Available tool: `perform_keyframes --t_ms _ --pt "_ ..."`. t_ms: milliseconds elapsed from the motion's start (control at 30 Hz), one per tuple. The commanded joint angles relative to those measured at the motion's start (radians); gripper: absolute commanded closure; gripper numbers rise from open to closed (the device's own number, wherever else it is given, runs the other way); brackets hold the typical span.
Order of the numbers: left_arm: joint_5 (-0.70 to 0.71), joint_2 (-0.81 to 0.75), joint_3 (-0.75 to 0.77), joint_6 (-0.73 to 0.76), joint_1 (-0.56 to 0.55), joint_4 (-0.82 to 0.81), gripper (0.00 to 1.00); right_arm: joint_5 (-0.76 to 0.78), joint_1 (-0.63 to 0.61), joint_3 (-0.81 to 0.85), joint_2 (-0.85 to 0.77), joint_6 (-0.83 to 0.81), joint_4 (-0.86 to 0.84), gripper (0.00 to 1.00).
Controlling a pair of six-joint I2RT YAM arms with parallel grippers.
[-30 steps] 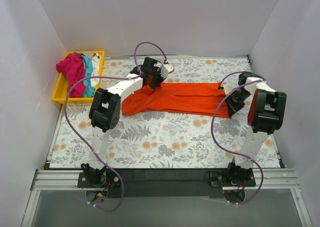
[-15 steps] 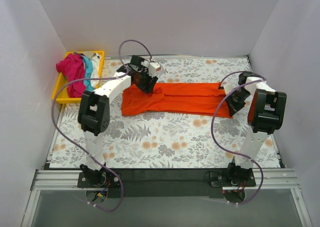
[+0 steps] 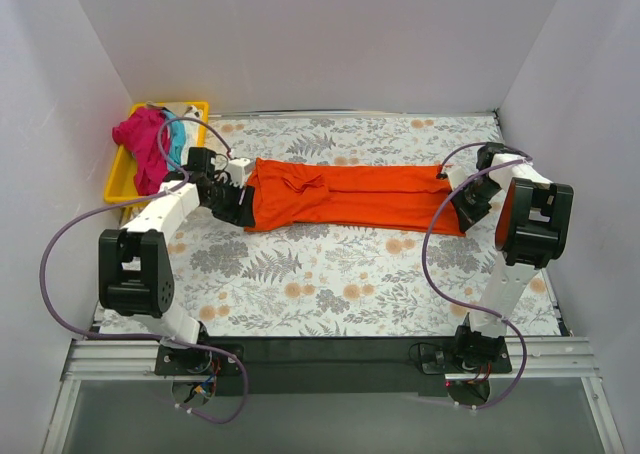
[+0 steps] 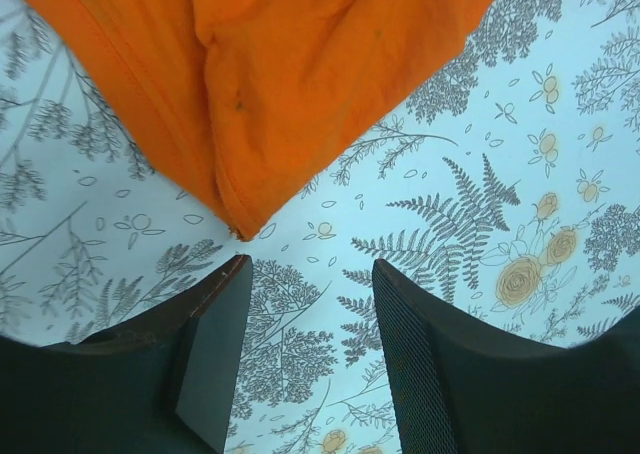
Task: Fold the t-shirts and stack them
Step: Fold the tshirt
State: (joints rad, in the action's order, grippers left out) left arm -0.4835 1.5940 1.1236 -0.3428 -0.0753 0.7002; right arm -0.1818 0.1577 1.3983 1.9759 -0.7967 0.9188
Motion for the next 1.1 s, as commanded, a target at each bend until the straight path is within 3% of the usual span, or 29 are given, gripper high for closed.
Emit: perform_keyframes --t_ms 0,633,733,767,900,1067 --pt "-0.052 0.009 -0.015 -0.012 0.002 -0.030 0.51 0.022 0.009 0.027 -0.015 -0.018 0.020 0.99" --pt "-0.041 0.145 -0.027 -0.053 0.002 -0.149 0.56 0.036 0.008 0.030 -0.012 -0.027 0.020 0.99" --pt "-0.038 0.159 -0.016 -0.058 0.003 -0.146 0.67 0.041 0.008 0.030 -0.006 -0.030 0.020 0.99" --pt "-0.037 0.162 -0.002 -0.056 0.006 -0.136 0.79 0.048 0.009 0.028 -0.006 -0.039 0.018 0.99" --pt "-0.030 0.185 0.077 -0.012 0.041 -0.032 0.99 0.079 0.008 0.033 -0.002 -0.071 0.017 0.99" --pt "0.005 0.221 0.163 0.097 0.074 0.152 1.00 0.151 0.009 0.036 -0.006 -0.137 0.018 0.99"
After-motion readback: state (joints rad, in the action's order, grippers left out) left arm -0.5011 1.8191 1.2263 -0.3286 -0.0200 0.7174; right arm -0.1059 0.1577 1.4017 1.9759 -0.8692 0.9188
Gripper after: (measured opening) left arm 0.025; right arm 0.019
